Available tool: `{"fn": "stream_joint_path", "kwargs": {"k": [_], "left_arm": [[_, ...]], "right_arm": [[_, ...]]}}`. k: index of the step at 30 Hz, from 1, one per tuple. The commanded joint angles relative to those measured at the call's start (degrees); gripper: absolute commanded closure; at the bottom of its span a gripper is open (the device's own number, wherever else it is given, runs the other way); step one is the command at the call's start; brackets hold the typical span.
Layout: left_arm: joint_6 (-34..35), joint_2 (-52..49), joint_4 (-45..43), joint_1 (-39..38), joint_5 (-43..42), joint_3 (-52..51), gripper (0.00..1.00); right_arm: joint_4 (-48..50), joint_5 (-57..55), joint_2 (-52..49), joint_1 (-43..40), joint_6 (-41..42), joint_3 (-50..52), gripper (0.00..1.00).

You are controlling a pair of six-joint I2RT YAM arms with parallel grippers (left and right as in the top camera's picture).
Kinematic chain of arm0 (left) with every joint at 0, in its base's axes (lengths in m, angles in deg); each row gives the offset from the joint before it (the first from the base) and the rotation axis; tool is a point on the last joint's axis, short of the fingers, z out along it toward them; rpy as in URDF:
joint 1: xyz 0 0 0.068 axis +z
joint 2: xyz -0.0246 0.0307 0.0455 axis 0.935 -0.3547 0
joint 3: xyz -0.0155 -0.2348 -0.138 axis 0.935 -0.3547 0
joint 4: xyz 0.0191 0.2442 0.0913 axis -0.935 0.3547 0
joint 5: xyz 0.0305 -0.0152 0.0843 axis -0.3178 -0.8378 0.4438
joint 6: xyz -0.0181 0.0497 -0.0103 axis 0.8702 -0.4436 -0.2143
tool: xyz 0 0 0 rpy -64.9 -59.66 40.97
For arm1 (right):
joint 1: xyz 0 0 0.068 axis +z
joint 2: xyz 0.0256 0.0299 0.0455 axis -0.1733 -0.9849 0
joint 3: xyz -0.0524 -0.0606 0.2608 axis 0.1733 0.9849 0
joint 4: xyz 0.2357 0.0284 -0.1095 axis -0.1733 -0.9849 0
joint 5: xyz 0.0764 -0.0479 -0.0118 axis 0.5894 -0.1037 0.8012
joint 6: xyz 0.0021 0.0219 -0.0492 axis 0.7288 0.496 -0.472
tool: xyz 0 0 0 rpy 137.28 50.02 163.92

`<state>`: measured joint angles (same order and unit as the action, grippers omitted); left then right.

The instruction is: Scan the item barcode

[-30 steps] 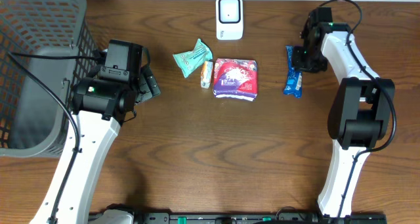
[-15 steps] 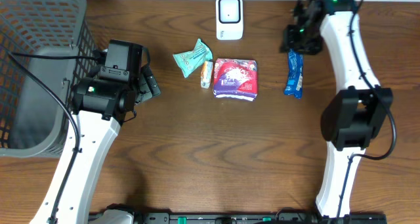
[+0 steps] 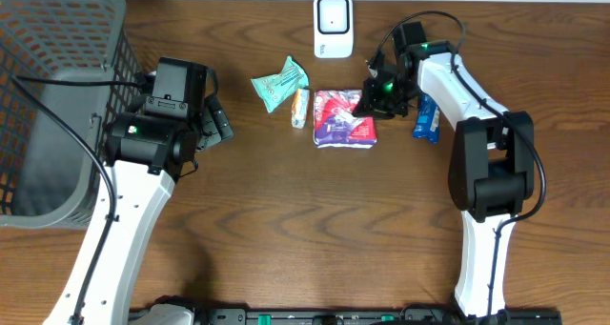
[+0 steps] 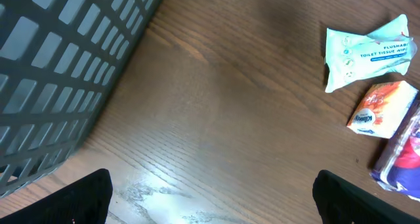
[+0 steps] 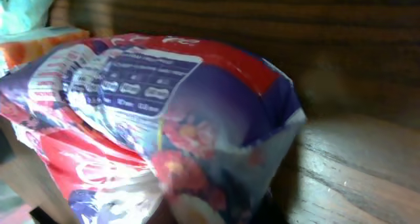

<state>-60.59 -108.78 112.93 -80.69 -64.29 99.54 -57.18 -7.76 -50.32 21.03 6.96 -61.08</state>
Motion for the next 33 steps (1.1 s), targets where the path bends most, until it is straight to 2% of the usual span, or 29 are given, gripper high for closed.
{"fn": "stream_joint_path", "kwargs": {"k": [1,4,8,10,13,15,16,21,25,27,28,29,30,33], "left_arm": [[0.48,-0.11,0.2,0.2,-0.31,0.11,0.02],[0.48,-0.11,0.2,0.2,-0.31,0.11,0.02],[0.48,-0.11,0.2,0.2,-0.31,0.11,0.02],[0.48,-0.11,0.2,0.2,-0.31,0.11,0.02],[0.48,-0.11,0.2,0.2,-0.31,0.11,0.02],[0.48,-0.11,0.2,0.2,-0.31,0.11,0.02],[0.48,-0.11,0.2,0.2,-0.33,0.11,0.02],[0.48,-0.11,0.2,0.2,-0.31,0.11,0.02],[0.48,-0.11,0.2,0.2,-0.31,0.11,0.02],[0.48,-0.11,0.2,0.2,-0.31,0.11,0.02],[0.48,-0.11,0.2,0.2,-0.31,0.11,0.02],[0.48,-0.11,0.2,0.2,-0.31,0.11,0.02],[0.48,-0.11,0.2,0.2,-0.31,0.11,0.02],[0.48,-0.11,0.2,0.2,-0.31,0.11,0.02]], "right_arm": [[-2.27,-5.68,0.17,-0.26,0.26,-1.9,0.99],[-6.29,-12.81,0.46,-0.2,-0.02,-6.75,0.99],[-12.74,-29.46,0.55,2.01,0.13,-16.28,0.99],[-15.32,-41.9,0.55,3.93,2.29,-19.1,0.99],[-17.33,-62.71,0.52,7.72,7.72,-19.47,0.99],[-16.85,-73.68,0.24,10.6,11.28,-17.66,0.99],[-16.44,-75.45,0.04,11.61,11.93,-16.81,0.99],[-12.37,-74.93,-1.64,16.0,14.43,-10.84,0.99],[-10.97,-63.47,-2.47,19.71,14.4,-9.7,0.79],[-9.92,-58.36,-2.45,21.2,14.4,-9.9,0.73],[-9.57,-55.47,-2.36,22.08,14.4,-10.67,0.62],[-9.49,-53.51,-2.36,22.51,14.4,-11.54,0.56],[-9.64,-52.02,-2.36,22.73,14.4,-12.5,0.52],[-12.31,-47.52,-2.36,22.6,14.16,-18.03,0.53]]}}
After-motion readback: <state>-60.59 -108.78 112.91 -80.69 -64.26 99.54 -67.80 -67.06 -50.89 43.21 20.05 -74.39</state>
